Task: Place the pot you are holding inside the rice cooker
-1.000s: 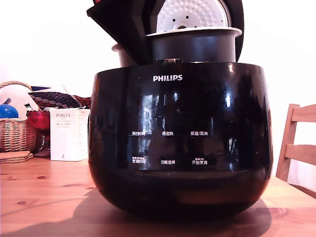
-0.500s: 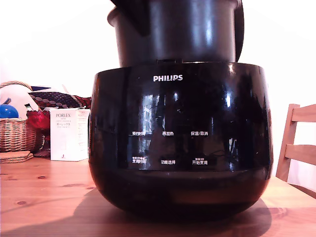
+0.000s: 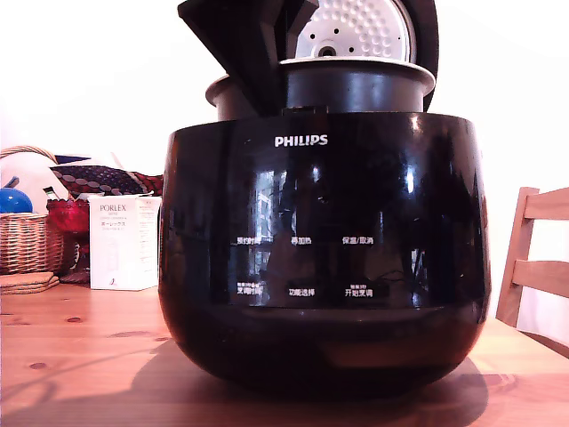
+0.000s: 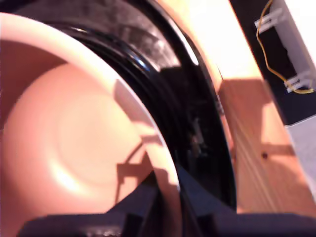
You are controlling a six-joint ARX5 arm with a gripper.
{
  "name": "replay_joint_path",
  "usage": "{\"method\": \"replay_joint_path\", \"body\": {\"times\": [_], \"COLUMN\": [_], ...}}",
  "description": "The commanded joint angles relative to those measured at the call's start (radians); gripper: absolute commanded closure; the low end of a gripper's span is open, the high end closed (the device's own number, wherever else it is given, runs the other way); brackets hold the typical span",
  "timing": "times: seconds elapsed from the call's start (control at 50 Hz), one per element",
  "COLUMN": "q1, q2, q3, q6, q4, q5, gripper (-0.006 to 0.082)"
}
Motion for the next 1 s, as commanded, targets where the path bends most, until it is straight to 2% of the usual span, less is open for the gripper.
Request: {"method": "replay_joint_path", "body": {"times": [0.0,0.16,0.32,0.56,0.98], "q1": [0.000,-0.001,-0.001,-0.001,0.000], "q2": [-0.006,-0.006,-0.006,-0.006,-0.009], "q3": [0.019,0.042,0.057,0.057,0.061], "q6": [-0.035,-0.050,-0.073,-0.097,-0.175], "q4": [-0.025,-0.010,-0.004,-0.008,-0.047], "q5": [0.013,0.010,0.008,0.008,0.012], "gripper": [0.0791,0.0788,0.0699,0.0654,0.0628]}}
